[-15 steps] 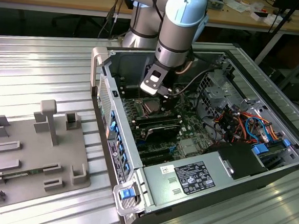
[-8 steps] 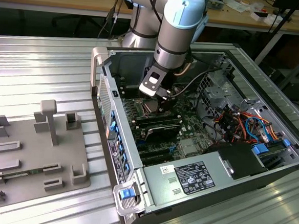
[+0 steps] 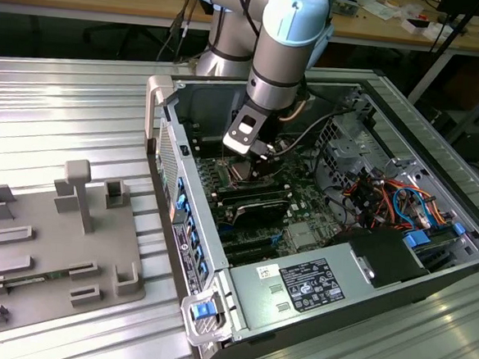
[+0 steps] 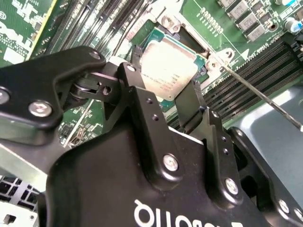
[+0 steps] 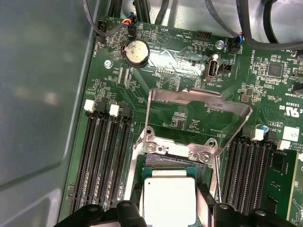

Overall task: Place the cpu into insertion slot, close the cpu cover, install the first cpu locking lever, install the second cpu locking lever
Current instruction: 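Place the cpu into insertion slot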

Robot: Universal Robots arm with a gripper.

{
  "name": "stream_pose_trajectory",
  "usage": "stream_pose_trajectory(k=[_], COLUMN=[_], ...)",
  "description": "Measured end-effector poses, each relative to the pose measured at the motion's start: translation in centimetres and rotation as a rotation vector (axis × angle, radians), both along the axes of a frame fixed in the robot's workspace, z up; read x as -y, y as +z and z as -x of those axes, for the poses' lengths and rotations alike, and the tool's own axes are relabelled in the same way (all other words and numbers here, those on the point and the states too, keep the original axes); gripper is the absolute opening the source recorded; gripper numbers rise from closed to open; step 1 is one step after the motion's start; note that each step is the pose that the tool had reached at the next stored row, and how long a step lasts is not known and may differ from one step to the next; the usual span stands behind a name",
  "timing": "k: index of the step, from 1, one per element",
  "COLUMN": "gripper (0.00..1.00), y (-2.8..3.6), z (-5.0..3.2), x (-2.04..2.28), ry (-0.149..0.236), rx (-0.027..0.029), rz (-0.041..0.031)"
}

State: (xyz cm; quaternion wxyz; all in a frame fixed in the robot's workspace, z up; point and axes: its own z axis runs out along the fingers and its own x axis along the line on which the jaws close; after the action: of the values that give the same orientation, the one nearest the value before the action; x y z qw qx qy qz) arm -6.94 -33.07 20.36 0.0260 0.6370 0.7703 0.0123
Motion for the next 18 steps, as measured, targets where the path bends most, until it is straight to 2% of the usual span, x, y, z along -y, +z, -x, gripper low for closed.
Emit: stream_pose_trajectory(k=[1,3,6,10,12,15,18], gripper=[0.53,0.53,0.53,0.53,0.53,0.53,0.53], y=[0.2,0.19,0.18,0.12,0.11,0.08,0.04], z=[0.0,-0.01,-0.03,-0.28,-0.29,-0.29,-0.29], x=[0.01,0.0,0.0,-0.03,-0.03,-0.03,-0.04], ry=[0.0,-0.006,-0.055,-0.086,-0.137,-0.191,-0.208], rx=[-0.0002,-0.0001,-0.0003,-0.0002,-0.0004,-0.0003,-0.0003], rz=[0.0004,0.0003,0.0006,0.0004,0.0006,0.0006,0.0006])
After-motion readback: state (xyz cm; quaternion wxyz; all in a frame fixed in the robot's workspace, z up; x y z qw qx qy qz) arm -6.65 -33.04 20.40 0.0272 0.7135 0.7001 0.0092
